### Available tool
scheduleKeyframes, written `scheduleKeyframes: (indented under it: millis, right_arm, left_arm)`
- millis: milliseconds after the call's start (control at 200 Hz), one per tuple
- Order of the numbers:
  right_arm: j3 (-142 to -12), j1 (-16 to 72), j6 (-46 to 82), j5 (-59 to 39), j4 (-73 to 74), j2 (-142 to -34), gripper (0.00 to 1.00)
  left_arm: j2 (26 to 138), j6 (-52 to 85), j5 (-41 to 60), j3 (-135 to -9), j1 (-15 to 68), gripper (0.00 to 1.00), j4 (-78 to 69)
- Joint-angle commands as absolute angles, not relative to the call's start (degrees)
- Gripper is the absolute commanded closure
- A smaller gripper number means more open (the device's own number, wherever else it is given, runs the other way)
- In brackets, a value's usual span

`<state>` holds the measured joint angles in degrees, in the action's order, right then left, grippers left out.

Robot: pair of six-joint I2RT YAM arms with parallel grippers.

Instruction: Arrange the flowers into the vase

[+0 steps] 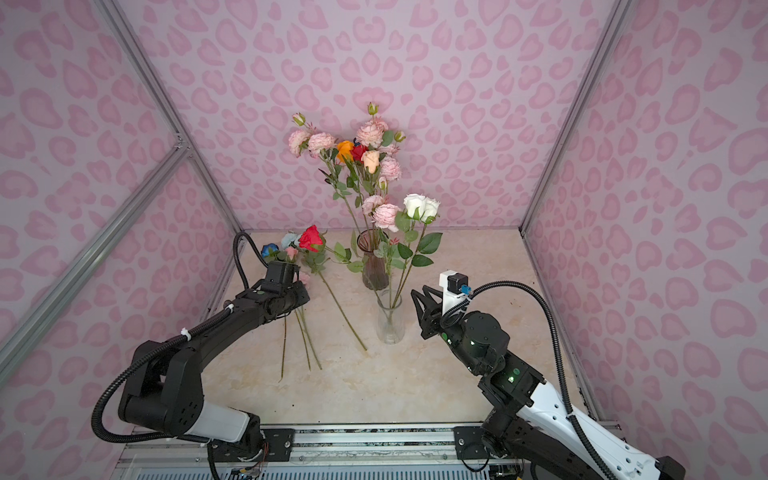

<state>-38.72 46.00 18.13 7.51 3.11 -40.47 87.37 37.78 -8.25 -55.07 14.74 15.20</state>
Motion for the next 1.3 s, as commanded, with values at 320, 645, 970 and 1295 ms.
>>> scheduleKeyframes:
  millis: [320,645,970,1295]
  right_arm:
    - [-39.01,45.79,17.28,8.69,2.92,-40.01,0.65]
    - [-38.7,45.02,16.77,8.91,3.33,-40.43,0.65]
    - [-37.35,43.69,17.67,7.65,4.48,-41.13,0.65]
    - [-38.14,42.91,17.24,6.94,4.31,-41.43,0.65]
  left_arm:
    - [105.73,44.29,0.7,-66.15,14.59,0.6,1.4]
    - [114.86,45.99,1.78,-70.91,14.08,0.63,0.74]
    - [118.78,44.47,2.08,-73.49,13.4,0.86,0.86]
    - [111.1,41.78,1.04,-69.82,12.88,0.97,0.21]
